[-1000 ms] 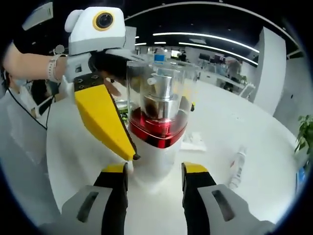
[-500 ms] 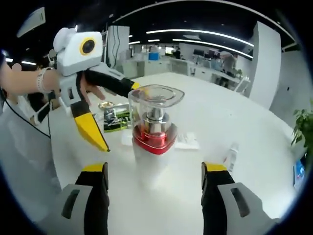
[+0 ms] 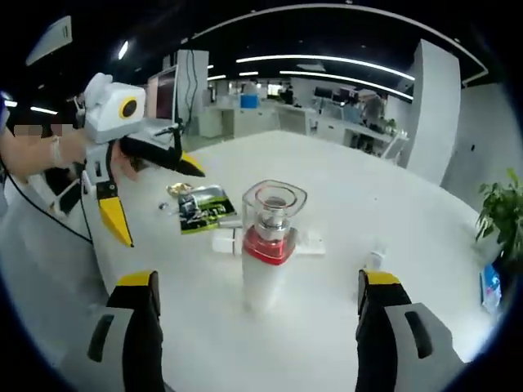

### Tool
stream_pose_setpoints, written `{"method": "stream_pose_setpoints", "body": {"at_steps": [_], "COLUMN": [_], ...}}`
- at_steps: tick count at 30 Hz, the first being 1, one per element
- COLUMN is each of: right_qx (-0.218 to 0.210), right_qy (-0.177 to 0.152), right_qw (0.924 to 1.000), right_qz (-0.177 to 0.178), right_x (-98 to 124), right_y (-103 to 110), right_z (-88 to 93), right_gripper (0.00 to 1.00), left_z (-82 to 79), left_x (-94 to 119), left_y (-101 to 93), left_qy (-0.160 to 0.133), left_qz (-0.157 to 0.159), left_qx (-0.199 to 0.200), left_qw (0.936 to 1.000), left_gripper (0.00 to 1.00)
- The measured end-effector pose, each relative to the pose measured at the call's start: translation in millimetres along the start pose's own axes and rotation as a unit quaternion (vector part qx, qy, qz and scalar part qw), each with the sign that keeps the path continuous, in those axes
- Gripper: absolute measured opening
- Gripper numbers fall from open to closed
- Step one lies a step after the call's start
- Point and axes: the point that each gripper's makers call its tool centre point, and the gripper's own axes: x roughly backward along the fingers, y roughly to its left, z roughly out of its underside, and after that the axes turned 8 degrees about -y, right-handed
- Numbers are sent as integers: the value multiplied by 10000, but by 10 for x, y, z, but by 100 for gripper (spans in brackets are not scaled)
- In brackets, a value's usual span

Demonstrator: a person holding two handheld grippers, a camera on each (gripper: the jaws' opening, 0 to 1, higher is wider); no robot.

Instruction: Arrange the skincare products in the storage area until every visible bottle or jar stands upright without overlapping.

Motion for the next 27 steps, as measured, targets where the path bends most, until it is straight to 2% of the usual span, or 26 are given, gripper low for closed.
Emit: {"method": "stream_pose_setpoints", "body": {"at_steps": [3,5,10,16,22,27], "right_qx": [-42,-53,-77,-186,-93,-183], "right_qy": [-37,-65,-22,-236,-289,-545], "right_qw": [10000,10000,10000,9995,9995,9983], "right_qz": [1,-30,-49,51,80,-4], "right_x": [38,52,83,140,206,269], "right_y": [25,67,134,177,272,371], "right_z": [-45,-66,-74,-189,-222,-299], "right_gripper": [99,99,100,100,100,100], "left_z": [43,50,68,71,130,143], "left_x": [117,194,366,566,730,842], "left_y": [17,1,-10,-34,-43,-90], "left_qy": [73,24,-1,-166,-242,-364], "left_qz": [-107,-177,-292,-454,-552,-622], "left_qx": [41,199,294,430,559,628], "left_qw": [9999,9996,9991,9979,9966,9954], "left_gripper": [99,99,99,99,99,99]}}
